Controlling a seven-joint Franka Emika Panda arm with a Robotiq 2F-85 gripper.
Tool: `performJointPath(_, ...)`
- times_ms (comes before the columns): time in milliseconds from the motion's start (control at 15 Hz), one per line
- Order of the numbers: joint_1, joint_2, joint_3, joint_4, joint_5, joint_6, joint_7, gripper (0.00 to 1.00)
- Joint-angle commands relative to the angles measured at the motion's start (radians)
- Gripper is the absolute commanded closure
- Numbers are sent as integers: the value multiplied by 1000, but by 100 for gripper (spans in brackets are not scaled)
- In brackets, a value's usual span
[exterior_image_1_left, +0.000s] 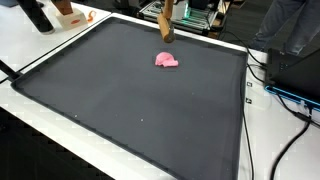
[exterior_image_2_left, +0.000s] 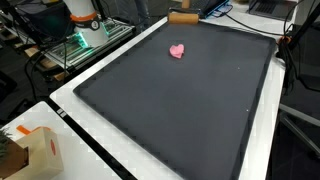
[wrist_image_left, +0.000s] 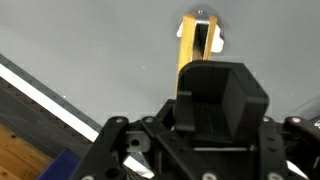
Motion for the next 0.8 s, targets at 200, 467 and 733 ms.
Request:
performJointPath(200, -29, 108, -107, 114, 189, -118, -93, 76)
performJointPath(467, -87, 185, -175, 191, 370, -204, -237, 76)
performJointPath(733, -165, 259, -215, 257, 508, -287, -360, 76)
